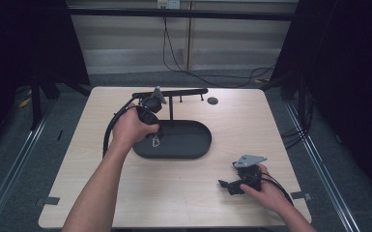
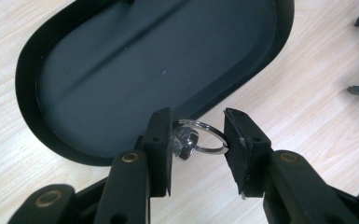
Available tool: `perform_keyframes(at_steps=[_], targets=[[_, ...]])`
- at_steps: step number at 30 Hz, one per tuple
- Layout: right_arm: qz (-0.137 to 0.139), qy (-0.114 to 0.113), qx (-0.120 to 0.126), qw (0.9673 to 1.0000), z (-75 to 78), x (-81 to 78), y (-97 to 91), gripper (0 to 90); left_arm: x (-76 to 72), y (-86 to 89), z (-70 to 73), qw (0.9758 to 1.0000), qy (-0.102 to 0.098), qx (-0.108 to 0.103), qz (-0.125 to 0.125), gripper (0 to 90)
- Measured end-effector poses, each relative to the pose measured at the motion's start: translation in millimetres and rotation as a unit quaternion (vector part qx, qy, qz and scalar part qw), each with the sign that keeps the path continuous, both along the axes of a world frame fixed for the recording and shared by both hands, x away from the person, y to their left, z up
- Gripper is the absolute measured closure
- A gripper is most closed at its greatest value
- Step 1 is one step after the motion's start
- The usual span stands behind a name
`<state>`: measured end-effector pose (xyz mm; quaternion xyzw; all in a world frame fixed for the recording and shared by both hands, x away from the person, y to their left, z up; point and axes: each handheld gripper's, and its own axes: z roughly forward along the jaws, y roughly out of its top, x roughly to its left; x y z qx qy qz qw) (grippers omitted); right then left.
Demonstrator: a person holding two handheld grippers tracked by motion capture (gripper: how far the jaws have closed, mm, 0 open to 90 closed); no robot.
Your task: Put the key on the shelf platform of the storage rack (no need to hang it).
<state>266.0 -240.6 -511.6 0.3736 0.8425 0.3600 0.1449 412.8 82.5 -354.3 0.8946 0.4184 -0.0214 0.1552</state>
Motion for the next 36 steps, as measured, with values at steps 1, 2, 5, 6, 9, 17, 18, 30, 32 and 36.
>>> perform_keyframes(at_steps=[1, 2, 5, 6, 9, 17, 18, 30, 32, 36], targets=[[0.0, 0.0, 0.0, 1.0, -0.1, 0.1, 0.0, 9.6, 0.6, -0.7, -0.9, 1.0, 0.0, 0.002, 0.0, 63.2], [0.0, 0.0, 0.0, 1.0, 0.0, 0.0, 0.0, 9.6, 1.2, -1.2, -1.8, 1.0, -0.002, 0.002, 0.001, 63.3], [0.0, 0.0, 0.0, 1.0, 0.0, 0.0, 0.0, 9.5, 3.2, -2.6, -3.7, 1.0, -0.005, 0.001, 0.002, 63.2], [0.0, 0.0, 0.0, 1.0, 0.0, 0.1, 0.0, 9.5, 3.7, -3.5, -4.7, 1.0, -0.007, 0.001, 0.002, 63.2], [0.0, 0.0, 0.0, 1.0, 0.0, 0.0, 0.0, 9.5, 5.3, -6.3, -7.4, 1.0, -0.007, 0.003, 0.002, 63.2], [0.0, 0.0, 0.0, 1.0, 0.0, 0.0, 0.0, 9.5, 9.2, -13.6, -14.8, 1.0, -0.004, 0.005, 0.001, 63.2], [0.0, 0.0, 0.0, 1.0, -0.1, 0.0, 0.0, 9.5, 9.7, -14.4, -15.6, 1.0, -0.005, 0.005, 0.002, 63.3], [0.0, 0.0, 0.0, 1.0, 0.0, -0.1, 0.1, 9.5, 13.8, -24.9, -26.5, 1.0, 0.001, 0.008, -0.002, 63.2], [-0.001, 0.0, 0.0, 1.0, 0.0, -0.1, 0.1, 9.5, 14.1, -25.9, -27.7, 0.9999, 0.001, 0.013, -0.005, 63.2], [0.0, 0.0, 0.0, 1.0, 0.0, -0.1, 0.1, 9.5, 16.0, -27.7, -31.0, 0.9999, 0.004, 0.014, -0.002, 63.2]])
